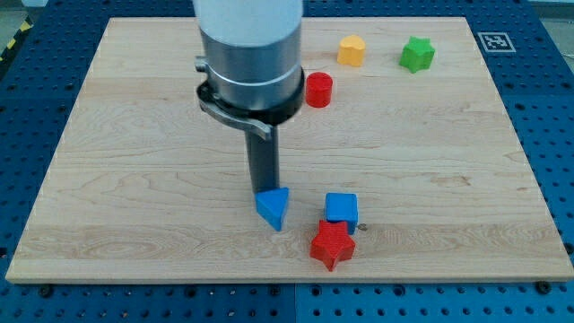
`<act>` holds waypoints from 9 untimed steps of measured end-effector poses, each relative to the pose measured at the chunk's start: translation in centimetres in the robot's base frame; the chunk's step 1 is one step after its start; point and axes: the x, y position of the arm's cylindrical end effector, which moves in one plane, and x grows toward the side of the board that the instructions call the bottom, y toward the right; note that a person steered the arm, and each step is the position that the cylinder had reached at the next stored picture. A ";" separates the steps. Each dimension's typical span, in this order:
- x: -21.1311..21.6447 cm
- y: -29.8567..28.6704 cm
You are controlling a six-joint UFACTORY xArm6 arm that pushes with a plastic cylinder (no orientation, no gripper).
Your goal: Move red star towards right side of blue triangle
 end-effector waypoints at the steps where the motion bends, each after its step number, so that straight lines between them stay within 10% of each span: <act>1: 0.6 0.7; 3: -3.8 8.5; 5: 7.0 22.3; 9: 8.8 8.0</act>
